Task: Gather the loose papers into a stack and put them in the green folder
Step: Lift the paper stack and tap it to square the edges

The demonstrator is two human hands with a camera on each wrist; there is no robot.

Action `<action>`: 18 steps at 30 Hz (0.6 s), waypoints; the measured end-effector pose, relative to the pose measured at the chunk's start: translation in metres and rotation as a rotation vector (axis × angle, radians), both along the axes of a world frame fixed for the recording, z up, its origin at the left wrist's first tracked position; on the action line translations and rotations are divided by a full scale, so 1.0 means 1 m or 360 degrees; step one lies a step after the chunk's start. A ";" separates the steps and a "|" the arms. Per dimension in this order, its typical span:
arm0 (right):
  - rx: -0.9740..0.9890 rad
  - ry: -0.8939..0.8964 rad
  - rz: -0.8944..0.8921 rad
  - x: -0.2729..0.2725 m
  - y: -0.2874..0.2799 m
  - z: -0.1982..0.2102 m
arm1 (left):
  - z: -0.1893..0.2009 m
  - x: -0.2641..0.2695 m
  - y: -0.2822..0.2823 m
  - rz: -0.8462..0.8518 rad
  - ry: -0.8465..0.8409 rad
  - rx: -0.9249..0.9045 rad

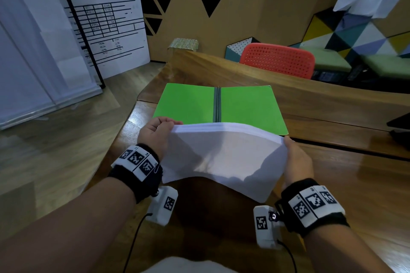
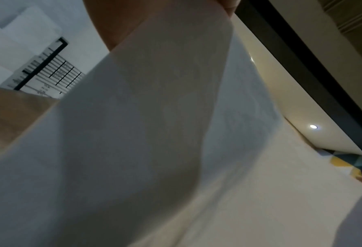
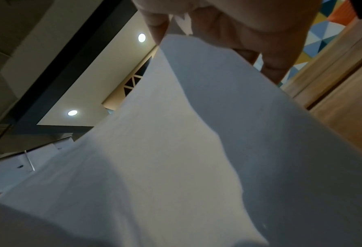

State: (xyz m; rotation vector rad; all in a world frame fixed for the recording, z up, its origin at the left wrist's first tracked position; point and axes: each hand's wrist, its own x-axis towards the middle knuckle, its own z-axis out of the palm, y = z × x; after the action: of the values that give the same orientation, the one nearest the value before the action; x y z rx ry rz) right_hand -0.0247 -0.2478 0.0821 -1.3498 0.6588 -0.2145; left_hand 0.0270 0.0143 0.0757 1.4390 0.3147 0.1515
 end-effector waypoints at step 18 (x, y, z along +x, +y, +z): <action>0.0009 -0.0269 0.0166 -0.002 -0.011 0.000 | -0.012 -0.001 0.013 -0.0280 -0.0175 -0.0133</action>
State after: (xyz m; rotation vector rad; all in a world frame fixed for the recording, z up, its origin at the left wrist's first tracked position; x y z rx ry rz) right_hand -0.0263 -0.2590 0.0823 -1.3402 0.4461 -0.2395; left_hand 0.0262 0.0278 0.0634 1.3627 0.1024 0.0730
